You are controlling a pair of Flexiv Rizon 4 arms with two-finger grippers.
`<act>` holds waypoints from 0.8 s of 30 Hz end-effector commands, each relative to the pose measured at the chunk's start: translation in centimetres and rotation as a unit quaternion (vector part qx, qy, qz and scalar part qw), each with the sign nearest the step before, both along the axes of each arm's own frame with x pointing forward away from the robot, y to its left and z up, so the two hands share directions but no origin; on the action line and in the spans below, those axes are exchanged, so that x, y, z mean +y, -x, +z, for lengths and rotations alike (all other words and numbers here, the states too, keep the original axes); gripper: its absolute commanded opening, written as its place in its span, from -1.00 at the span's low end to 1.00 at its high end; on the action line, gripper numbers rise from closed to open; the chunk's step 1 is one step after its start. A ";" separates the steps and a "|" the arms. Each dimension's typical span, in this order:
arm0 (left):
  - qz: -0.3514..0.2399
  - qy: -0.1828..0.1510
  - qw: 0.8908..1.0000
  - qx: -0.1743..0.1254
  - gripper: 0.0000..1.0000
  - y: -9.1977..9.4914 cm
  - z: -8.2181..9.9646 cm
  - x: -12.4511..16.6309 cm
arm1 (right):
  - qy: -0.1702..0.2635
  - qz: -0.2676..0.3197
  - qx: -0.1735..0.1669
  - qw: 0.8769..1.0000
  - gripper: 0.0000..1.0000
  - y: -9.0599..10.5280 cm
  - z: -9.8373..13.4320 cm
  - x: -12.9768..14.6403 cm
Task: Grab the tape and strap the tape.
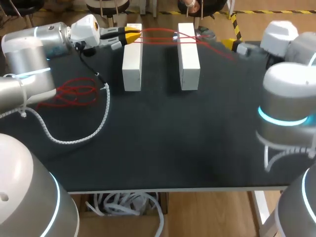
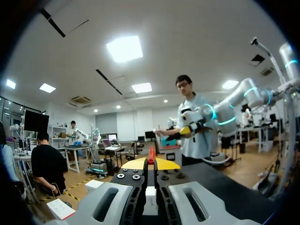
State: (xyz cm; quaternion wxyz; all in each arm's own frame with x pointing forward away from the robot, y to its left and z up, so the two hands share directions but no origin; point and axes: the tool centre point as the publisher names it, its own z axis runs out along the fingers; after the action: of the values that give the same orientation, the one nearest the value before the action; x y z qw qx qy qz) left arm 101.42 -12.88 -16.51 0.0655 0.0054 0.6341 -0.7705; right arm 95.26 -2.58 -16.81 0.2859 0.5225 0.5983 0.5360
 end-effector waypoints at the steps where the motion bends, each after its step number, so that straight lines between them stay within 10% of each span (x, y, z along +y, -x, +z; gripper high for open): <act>1: 0.000 0.001 1.000 -0.001 -1.00 0.0 -0.1 0.0 | -0.079 -0.146 -0.104 0.981 1.00 1.2 -2.5 1.5; 9: 0.000 0.001 1.000 -0.001 -1.00 0.0 -0.1 0.0 | -0.270 -0.218 -0.059 0.936 1.00 1.1 -2.9 0.5; 24: 0.000 0.001 1.000 -0.001 -1.00 0.0 -0.1 0.0 | -0.270 -0.218 -0.059 0.936 1.00 1.1 -2.9 0.5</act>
State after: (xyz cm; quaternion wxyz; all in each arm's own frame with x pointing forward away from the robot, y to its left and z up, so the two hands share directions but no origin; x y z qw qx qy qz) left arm 101.42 -12.89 -16.52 0.0657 0.0052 0.6339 -0.7706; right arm 94.07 -2.50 -19.51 0.2580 0.6709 0.3056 0.6245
